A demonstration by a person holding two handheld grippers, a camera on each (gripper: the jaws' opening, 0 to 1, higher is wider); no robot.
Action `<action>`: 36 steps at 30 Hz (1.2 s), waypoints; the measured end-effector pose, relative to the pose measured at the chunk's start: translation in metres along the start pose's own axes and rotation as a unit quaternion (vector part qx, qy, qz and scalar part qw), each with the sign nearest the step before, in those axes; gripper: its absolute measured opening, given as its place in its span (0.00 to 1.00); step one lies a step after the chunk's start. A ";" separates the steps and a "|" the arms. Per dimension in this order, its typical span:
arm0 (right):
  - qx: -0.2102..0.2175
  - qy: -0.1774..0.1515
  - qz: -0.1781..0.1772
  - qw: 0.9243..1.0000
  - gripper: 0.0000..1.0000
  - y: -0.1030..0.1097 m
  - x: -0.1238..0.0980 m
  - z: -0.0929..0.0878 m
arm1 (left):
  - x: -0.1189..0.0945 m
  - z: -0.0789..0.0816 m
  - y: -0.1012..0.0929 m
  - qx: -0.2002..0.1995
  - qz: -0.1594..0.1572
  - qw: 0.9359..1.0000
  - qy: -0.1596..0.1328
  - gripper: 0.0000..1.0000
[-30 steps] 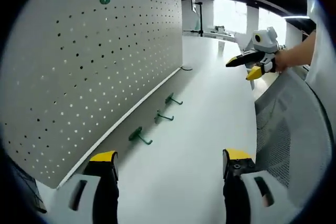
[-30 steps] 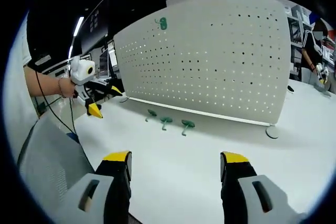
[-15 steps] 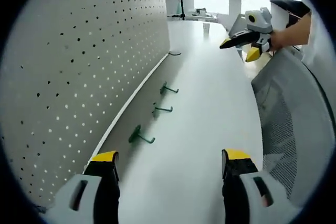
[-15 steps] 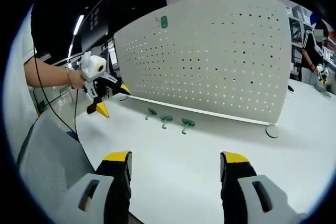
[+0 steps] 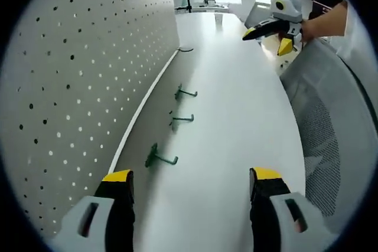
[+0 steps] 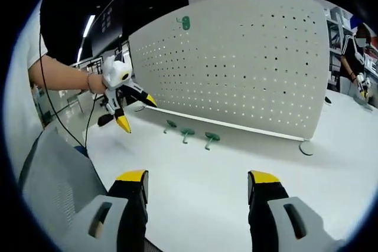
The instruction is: Insert the hook assembly into the mounting plate slot until the hook locks in place.
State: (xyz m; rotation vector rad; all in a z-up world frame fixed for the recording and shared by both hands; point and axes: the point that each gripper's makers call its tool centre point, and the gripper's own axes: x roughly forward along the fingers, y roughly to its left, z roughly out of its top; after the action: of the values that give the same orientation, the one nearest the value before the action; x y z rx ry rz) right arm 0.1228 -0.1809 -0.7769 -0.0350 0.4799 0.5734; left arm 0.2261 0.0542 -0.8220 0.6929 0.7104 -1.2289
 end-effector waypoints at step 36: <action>-0.004 0.024 0.016 1.000 0.66 0.007 0.003 -0.011 | 0.048 -0.018 0.031 0.129 -0.076 0.982 0.118 0.82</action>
State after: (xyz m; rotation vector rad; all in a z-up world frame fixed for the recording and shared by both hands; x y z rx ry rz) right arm 0.1163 -0.1757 -0.7874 -0.0492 0.5249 0.6081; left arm 0.2635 0.0468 -0.8683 1.0261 0.8181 -1.4099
